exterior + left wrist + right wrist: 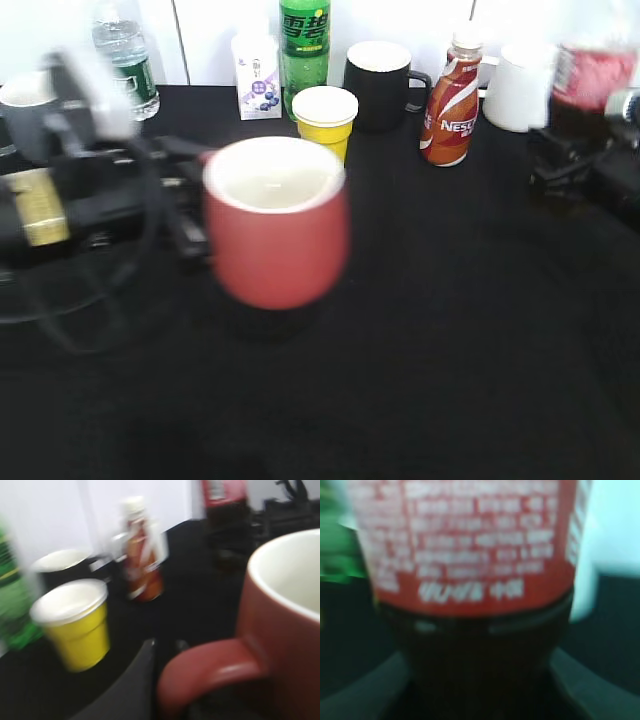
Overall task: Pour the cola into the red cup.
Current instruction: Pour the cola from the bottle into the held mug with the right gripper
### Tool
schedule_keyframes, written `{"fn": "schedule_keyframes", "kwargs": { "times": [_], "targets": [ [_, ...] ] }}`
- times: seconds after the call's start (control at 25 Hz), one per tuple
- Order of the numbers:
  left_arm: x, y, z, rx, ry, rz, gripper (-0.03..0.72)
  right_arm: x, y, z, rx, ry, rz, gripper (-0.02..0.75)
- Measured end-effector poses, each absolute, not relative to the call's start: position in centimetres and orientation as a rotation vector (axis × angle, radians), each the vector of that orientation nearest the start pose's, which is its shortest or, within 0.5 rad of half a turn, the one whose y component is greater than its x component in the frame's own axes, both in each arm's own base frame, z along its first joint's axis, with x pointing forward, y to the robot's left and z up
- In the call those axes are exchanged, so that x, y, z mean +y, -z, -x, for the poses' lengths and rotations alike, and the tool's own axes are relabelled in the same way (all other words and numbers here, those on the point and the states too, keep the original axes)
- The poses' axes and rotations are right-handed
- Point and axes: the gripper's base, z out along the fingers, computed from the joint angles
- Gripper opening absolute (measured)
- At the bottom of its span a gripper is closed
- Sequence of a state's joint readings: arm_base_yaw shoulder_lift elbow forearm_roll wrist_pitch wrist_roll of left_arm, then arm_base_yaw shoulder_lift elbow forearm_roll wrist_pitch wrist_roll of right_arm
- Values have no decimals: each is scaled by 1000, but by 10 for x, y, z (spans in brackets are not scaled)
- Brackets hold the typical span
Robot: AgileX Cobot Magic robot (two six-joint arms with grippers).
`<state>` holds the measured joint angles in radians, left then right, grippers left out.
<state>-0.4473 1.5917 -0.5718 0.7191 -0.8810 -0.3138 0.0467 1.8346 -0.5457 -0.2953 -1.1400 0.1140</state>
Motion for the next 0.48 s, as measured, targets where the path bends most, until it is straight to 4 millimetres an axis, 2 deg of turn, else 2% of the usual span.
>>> {"fn": "schedule_keyframes", "kwargs": {
  "times": [0.08,0.24,0.48],
  "targets": [
    [-187,-198,-242,1513,689,-965,64,46,-176,-301,1541,-255,385,391],
    [-219,-209,-255,1448,707,-1011,64,48,-210,-292,1404,-198,452,387],
    [-249,-216,-280,1432,678,-1028,64,48,-216,-290,1345,-81,547,384]
  ]
}}
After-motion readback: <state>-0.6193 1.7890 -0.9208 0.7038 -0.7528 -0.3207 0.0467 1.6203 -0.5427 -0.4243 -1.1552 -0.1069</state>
